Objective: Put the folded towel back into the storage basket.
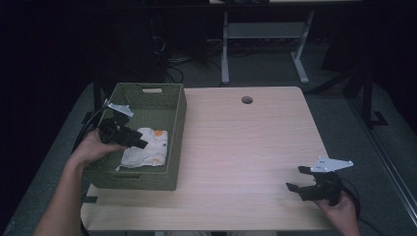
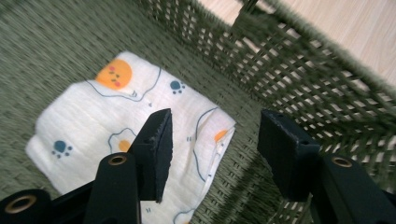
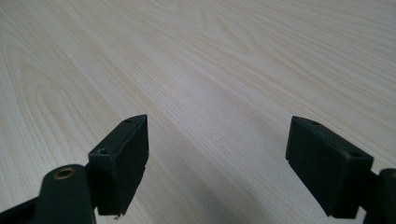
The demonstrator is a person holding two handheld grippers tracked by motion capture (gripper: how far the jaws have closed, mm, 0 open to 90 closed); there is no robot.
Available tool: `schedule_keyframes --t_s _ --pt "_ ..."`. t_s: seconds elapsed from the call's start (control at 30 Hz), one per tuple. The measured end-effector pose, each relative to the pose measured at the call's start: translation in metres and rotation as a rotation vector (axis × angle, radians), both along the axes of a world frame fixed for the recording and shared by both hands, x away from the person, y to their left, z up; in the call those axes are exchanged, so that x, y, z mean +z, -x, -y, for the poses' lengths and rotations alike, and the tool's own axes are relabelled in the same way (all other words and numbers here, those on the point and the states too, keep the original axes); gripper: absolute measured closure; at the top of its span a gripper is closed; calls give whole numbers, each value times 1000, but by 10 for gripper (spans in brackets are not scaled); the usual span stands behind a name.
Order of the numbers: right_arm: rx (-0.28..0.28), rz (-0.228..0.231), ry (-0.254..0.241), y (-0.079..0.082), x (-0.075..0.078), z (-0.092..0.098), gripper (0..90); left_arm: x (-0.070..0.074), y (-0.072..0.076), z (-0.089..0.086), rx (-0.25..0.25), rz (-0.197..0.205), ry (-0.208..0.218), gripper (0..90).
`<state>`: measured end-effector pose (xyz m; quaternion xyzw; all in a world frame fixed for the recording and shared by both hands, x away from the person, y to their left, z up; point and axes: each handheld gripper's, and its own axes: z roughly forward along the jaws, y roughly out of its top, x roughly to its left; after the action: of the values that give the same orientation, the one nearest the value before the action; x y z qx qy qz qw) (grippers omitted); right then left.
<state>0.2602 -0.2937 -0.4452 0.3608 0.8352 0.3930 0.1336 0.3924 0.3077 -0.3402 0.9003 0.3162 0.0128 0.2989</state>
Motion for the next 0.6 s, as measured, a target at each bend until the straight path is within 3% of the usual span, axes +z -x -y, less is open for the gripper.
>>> schedule_keyframes --t_s 0.3,0.43,0.6 --pt "-1 1 -3 -1 0 -1 209 3 3 -12 41 25 -15 429" --pt "1 -3 3 -1 -1 -2 209 -4 -3 -18 66 18 -23 431" --pt "-2 -8 6 -3 -3 -2 208 -18 -15 -26 118 -22 -39 451"
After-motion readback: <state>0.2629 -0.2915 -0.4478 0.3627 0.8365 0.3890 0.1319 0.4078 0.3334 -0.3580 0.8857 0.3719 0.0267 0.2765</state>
